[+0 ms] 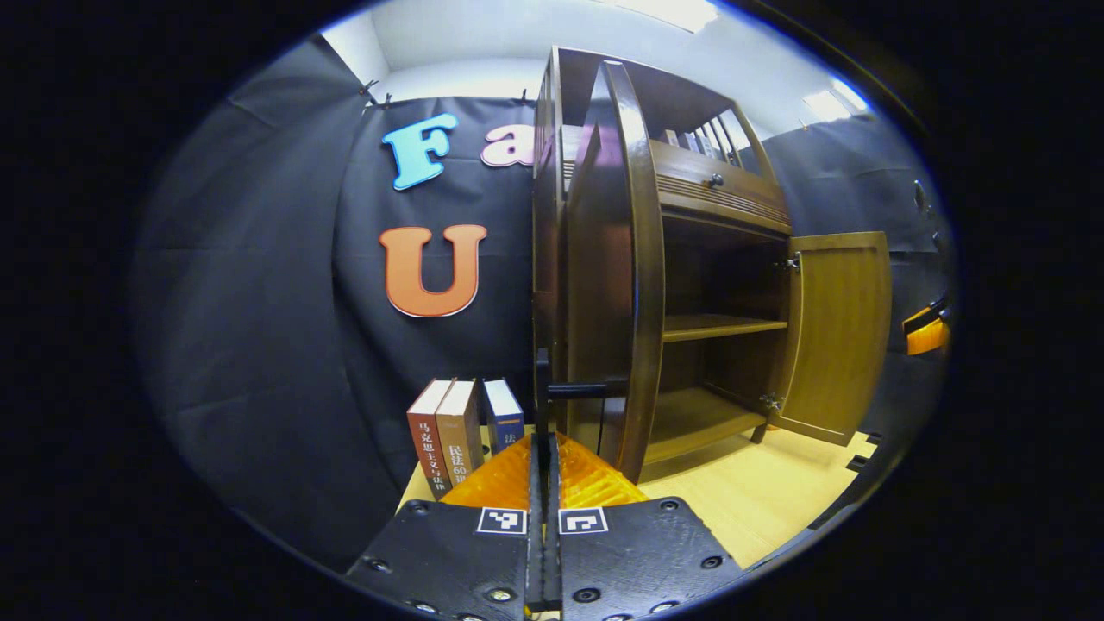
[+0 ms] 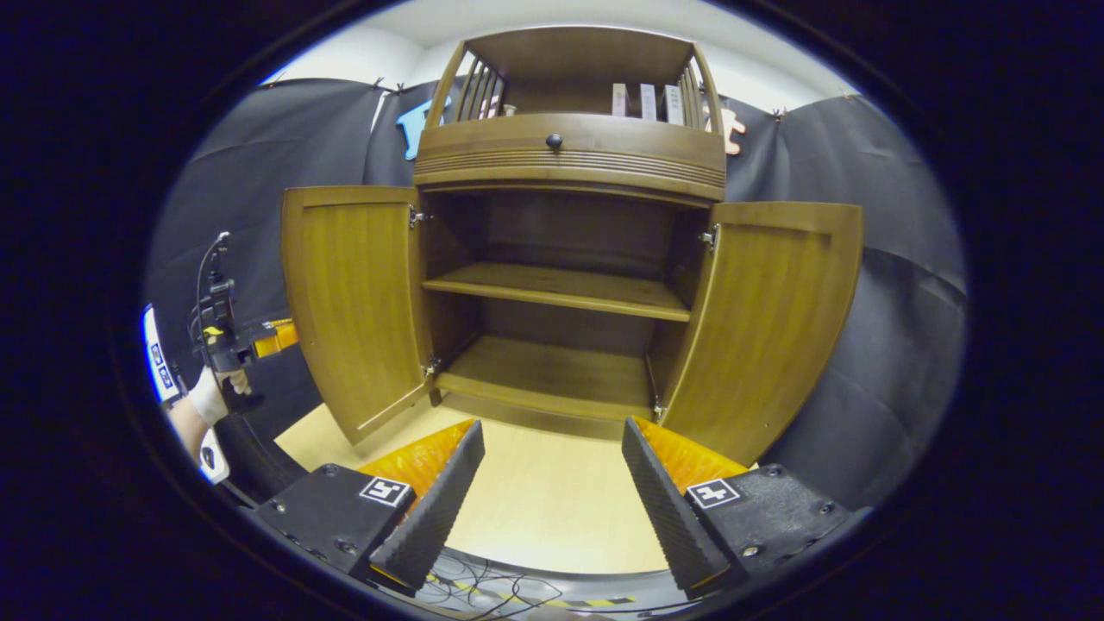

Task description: Open the right door of the double-door shoe cabinet with the right hand, and open the left door with the left hand.

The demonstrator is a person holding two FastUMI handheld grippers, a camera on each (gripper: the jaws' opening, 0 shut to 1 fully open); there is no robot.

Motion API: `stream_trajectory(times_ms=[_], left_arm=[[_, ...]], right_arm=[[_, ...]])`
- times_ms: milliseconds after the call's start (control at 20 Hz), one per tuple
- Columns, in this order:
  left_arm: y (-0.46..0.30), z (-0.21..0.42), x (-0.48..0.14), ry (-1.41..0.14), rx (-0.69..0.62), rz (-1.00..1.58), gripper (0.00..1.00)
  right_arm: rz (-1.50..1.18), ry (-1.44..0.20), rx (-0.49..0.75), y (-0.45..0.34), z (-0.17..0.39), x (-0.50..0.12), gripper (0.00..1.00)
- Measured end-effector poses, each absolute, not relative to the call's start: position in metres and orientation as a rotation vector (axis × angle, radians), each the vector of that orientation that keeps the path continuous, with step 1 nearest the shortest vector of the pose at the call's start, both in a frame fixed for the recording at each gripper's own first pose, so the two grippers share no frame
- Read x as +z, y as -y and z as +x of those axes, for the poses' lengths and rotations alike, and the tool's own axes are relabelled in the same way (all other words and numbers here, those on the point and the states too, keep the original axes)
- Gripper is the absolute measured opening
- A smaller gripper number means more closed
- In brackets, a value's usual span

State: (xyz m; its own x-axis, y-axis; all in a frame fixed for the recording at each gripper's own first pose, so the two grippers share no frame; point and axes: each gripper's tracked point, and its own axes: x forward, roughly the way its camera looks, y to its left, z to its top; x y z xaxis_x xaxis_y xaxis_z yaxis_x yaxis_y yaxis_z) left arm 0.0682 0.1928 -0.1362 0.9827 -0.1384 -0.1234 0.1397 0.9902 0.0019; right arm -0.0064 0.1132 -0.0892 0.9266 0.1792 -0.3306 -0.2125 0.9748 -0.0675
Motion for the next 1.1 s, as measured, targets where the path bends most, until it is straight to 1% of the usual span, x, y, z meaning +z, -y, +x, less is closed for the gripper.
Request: stream_trajectory(times_ms=[150, 500, 550, 600, 650, 850, 950, 1000, 1100], left_arm=[[-0.192, 0.07, -0.138, -0.135, -0.158, 0.014, 0.0], [-0.194, 0.065, -0.132, -0.119, -0.152, 0.032, 0.01], [-0.193, 0.061, -0.129, -0.116, -0.164, 0.023, 0.08], [-0.194, 0.056, -0.126, -0.114, -0.171, 0.012, 0.06], [-0.199, 0.049, -0.123, -0.112, -0.163, 0.004, 0.02], [-0.204, 0.02, -0.119, -0.119, -0.119, -0.083, 0.67], [-0.213, 0.003, -0.113, -0.125, -0.04, -0.07, 1.0], [-0.213, -0.003, -0.11, -0.124, -0.009, -0.068, 0.95], [-0.202, -0.014, -0.098, -0.12, 0.038, -0.063, 0.95]], right_arm=[[-0.107, -0.327, 0.204, -0.113, -0.007, -0.09, 1.0], [-0.102, -0.334, 0.2, -0.107, -0.004, -0.091, 1.0], [-0.1, -0.334, 0.202, -0.107, -0.003, -0.092, 1.0], [-0.098, -0.334, 0.204, -0.107, -0.002, -0.092, 1.0], [-0.097, -0.333, 0.207, -0.105, 0.0, -0.092, 1.0], [-0.084, -0.327, 0.217, -0.102, 0.005, -0.092, 1.0], [-0.081, -0.321, 0.226, -0.101, 0.009, -0.091, 1.0], [-0.079, -0.317, 0.23, -0.1, 0.011, -0.09, 1.0], [-0.074, -0.31, 0.241, -0.098, 0.018, -0.088, 1.0]])
